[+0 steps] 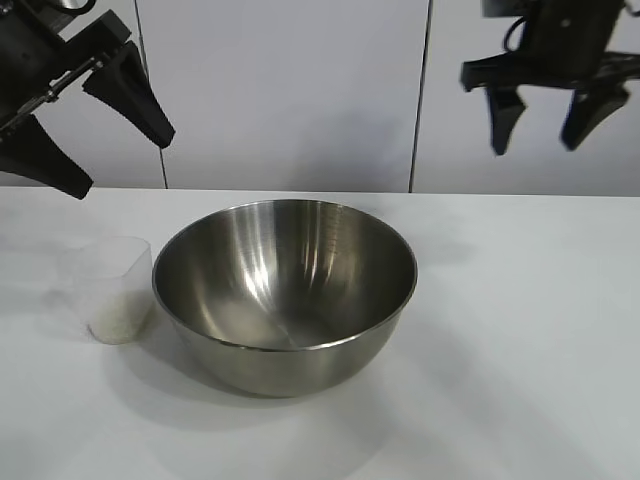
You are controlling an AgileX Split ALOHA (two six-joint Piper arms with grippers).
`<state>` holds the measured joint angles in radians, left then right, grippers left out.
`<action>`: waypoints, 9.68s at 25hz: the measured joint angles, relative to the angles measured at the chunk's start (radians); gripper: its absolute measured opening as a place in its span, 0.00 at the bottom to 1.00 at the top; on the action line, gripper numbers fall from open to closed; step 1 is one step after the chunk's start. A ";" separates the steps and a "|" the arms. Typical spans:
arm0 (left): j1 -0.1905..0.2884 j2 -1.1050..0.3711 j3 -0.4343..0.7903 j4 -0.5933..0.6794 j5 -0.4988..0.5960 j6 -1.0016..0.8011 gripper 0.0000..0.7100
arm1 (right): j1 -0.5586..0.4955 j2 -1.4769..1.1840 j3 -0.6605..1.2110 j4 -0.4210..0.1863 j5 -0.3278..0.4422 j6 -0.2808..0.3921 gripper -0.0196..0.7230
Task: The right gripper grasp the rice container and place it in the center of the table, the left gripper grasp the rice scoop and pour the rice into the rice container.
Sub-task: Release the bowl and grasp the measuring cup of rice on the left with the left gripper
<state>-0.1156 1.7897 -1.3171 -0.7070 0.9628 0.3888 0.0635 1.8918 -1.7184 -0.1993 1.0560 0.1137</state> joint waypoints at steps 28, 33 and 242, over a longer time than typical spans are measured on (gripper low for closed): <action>0.000 0.000 0.000 0.000 -0.033 0.000 0.97 | -0.167 -1.869 0.783 0.415 0.063 -0.384 0.69; 0.000 0.000 0.000 0.000 -0.035 0.000 0.97 | -0.167 -1.914 1.001 0.374 0.060 -0.346 0.69; 0.320 0.442 0.640 1.537 -2.117 -0.606 0.72 | -0.065 -1.914 1.247 0.263 0.027 -0.211 0.69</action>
<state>0.2041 2.2317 -0.6772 0.8299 -1.1544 -0.2168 -0.0020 -0.0226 -0.4718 0.0634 1.0830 -0.0972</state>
